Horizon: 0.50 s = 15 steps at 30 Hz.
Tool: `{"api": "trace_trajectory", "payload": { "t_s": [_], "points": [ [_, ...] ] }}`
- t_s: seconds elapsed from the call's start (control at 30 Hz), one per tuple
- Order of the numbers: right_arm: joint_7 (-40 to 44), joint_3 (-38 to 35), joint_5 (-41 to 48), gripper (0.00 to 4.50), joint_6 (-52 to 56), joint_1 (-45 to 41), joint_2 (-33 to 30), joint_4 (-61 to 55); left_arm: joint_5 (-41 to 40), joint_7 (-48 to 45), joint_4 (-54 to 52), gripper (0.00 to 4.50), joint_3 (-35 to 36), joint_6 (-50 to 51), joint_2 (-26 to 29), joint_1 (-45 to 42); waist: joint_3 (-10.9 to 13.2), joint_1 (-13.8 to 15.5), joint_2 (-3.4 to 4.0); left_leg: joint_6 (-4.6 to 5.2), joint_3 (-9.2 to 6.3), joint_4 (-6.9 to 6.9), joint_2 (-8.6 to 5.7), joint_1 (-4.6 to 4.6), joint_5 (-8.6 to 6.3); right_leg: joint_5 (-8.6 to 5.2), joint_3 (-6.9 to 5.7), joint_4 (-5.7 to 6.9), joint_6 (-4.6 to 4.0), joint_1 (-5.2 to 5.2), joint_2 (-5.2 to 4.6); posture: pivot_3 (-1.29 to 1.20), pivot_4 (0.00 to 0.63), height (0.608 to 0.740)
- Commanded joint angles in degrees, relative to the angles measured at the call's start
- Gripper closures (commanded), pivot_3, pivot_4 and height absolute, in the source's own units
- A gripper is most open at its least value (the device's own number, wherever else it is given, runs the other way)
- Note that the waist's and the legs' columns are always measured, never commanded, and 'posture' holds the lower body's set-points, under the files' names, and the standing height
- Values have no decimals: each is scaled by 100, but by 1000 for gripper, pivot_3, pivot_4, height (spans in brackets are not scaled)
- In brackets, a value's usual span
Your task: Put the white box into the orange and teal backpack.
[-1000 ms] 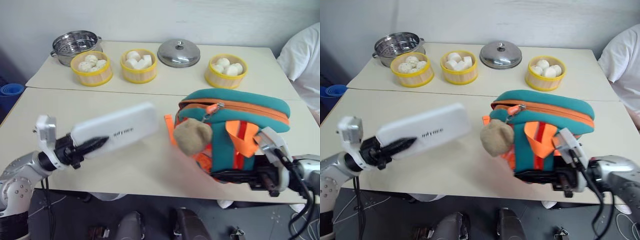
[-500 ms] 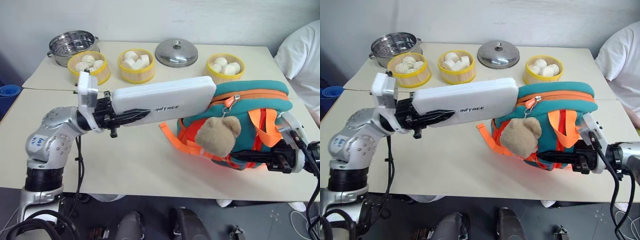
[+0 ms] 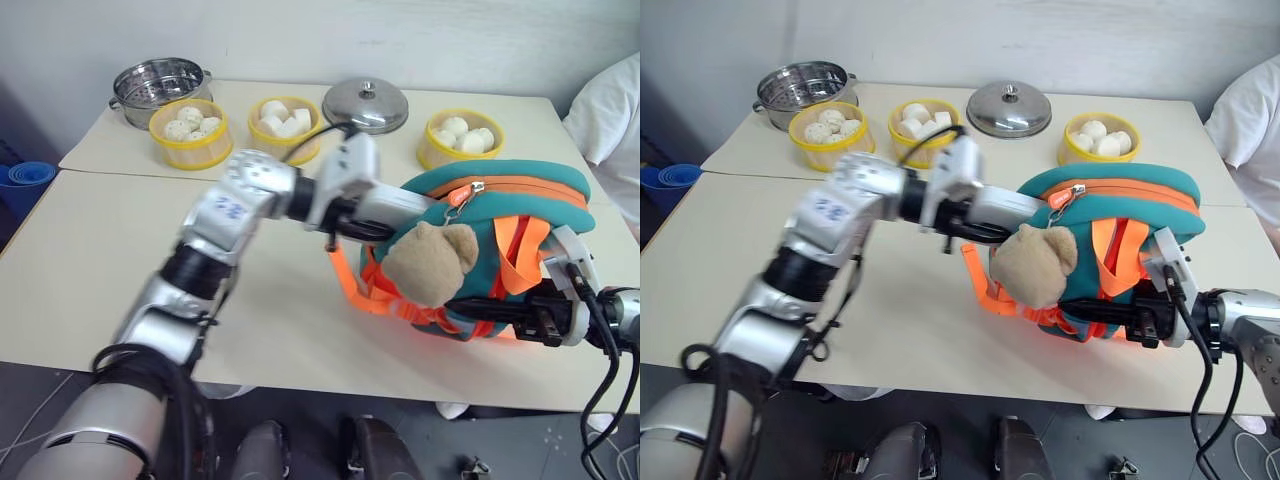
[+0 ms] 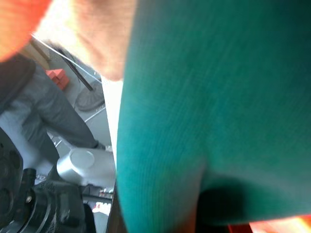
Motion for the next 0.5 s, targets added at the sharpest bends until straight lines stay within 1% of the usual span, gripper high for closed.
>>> {"api": "trace_trajectory", "payload": {
  "t_s": [0.03,0.1,0.13,0.2,0.27,0.3,0.37,0.47,0.5],
  "points": [
    [46,188,-226,4482,-236,-34,116,-68,84,531,1243,2973,331,-879,-1000,-410,0,-12,-1,0,2,-1,2,-1,0,0,0,-1,0,-2,0,0,150,740],
    [55,257,-328,4482,-366,-51,189,-45,182,723,1888,2973,509,-1386,-1331,-481,1,-15,-1,0,2,-3,1,-2,0,-1,1,-2,1,-7,1,0,150,740],
    [32,270,-355,4498,-403,-61,237,-46,154,793,2092,2721,665,-1561,-1437,-500,1,-17,-1,-1,1,-6,1,-1,0,-1,2,-2,2,-8,3,0,150,740],
    [-34,270,-400,4500,-464,-68,328,-59,-22,789,2253,2259,980,-1524,-1515,-512,2,-29,0,-5,1,-6,2,1,2,-1,6,4,1,-14,6,0,150,740],
    [-148,243,-405,4500,-477,-63,420,-76,-190,330,2028,1622,1122,-1354,-1347,-393,2,-33,-1,-9,0,-5,3,3,5,-1,6,11,1,-15,7,0,150,740],
    [-180,248,-417,4500,-479,-57,446,-96,-245,65,1923,1367,1189,-1439,-1214,-309,2,-39,-1,-11,0,-5,3,4,8,-1,6,15,1,-15,7,0,150,740],
    [-307,244,-431,4500,-493,-60,535,-142,-335,-512,1765,798,1269,-1567,-912,-129,2,-82,0,-13,0,-5,3,6,9,-1,7,20,1,-14,6,0,150,740],
    [-592,336,-393,4500,-468,-189,744,-269,-649,-1336,1781,34,1675,-1813,-319,72,3,-170,2,-25,0,-10,6,11,16,-3,7,26,-3,-14,6,0,150,740],
    [-716,379,-456,4500,-511,-294,830,-298,-760,-1613,1687,34,1783,-1680,-39,149,3,-189,2,-29,1,-10,7,12,17,-4,7,30,-5,-15,6,0,150,740]
  ]
}}
